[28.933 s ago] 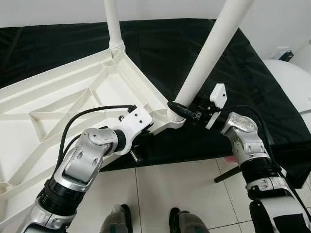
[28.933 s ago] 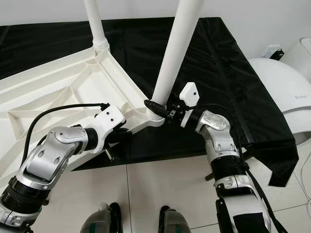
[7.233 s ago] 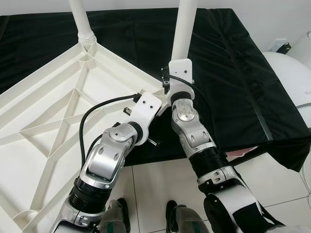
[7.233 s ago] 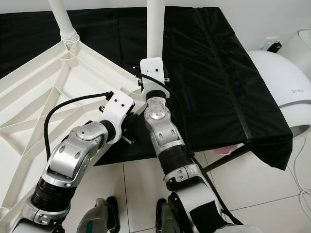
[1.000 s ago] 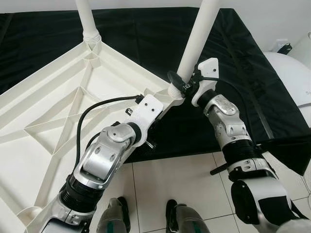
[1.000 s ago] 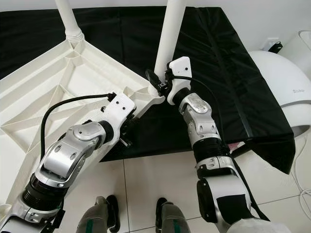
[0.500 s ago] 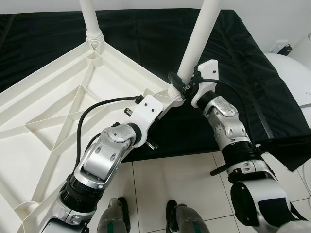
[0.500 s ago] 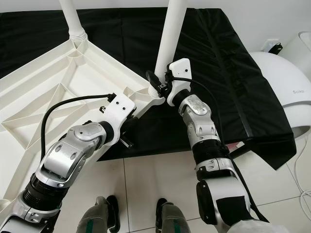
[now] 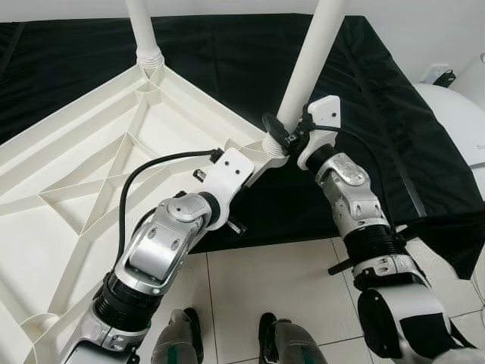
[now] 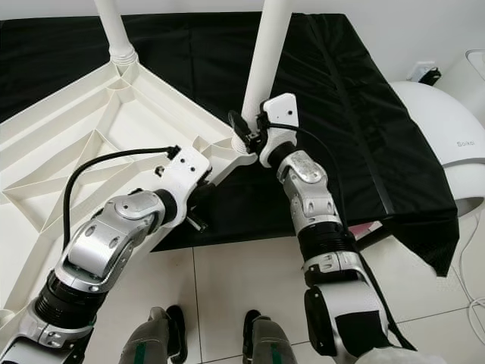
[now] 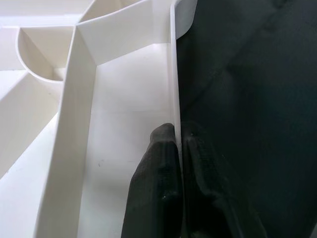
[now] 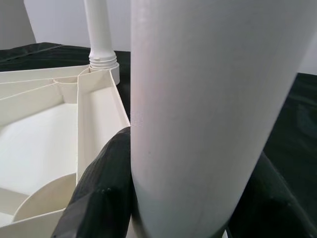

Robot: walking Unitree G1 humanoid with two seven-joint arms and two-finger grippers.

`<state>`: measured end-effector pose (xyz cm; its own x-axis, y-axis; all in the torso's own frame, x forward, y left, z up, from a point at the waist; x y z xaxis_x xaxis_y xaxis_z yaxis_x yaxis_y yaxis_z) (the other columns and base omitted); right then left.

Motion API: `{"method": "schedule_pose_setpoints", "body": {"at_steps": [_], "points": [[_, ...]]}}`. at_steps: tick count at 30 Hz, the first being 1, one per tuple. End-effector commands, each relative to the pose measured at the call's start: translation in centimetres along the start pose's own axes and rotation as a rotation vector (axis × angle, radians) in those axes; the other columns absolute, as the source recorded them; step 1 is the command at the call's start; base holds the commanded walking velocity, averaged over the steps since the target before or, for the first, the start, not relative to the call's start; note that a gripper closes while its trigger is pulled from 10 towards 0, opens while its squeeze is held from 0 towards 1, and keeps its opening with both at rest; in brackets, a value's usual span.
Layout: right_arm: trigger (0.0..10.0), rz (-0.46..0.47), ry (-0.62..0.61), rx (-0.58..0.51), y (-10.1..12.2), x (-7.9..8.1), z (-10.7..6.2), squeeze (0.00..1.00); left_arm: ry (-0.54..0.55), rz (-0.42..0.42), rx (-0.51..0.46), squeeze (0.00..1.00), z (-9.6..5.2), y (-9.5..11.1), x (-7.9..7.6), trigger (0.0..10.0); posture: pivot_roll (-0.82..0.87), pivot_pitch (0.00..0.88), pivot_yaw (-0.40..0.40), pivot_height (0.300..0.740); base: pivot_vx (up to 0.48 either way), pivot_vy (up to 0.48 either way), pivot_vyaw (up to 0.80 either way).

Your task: Building children table

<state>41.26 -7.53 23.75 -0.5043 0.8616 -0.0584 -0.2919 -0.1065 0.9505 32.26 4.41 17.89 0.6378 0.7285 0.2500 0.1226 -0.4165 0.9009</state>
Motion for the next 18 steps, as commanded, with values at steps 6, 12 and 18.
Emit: {"method": "schedule_pose_setpoints", "body": {"at_steps": [6, 12, 18], "points": [[10.0, 0.036, -0.038, -0.037, 0.4, 0.65, 0.13, 0.0, 0.012, -0.008, 0.035, 0.0, 0.33, -0.63, -0.06, 10.0, -0.08, 0.225, -0.03, 0.74, 0.0, 0.0, 0.0], [10.0, 0.036, -0.074, -0.037, 0.32, 0.91, 0.16, 0.0, 0.016, -0.012, 0.035, 0.0, 0.31, -0.62, 0.03, 10.0, -0.08, 0.228, -0.03, 0.74, 0.0, 0.0, 0.0], [10.0, 0.024, -0.126, -0.03, 0.27, 1.06, 0.23, 0.0, 0.021, -0.015, 0.036, 0.0, 0.27, -0.62, 0.15, 10.0, -0.08, 0.232, -0.028, 0.74, 0.0, 0.0, 0.0]]}}
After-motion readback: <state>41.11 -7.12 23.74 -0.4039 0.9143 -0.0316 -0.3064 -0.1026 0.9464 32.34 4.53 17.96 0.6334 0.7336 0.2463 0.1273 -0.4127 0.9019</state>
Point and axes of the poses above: a point about 5 cm out from each wrist's last joint towards the gripper, its own z axis pointing out of the wrist towards the gripper, its own y axis along the axis of the wrist's last joint, x = y × z, the point moved 5 cm from there along z, pointing out of the wrist towards the gripper
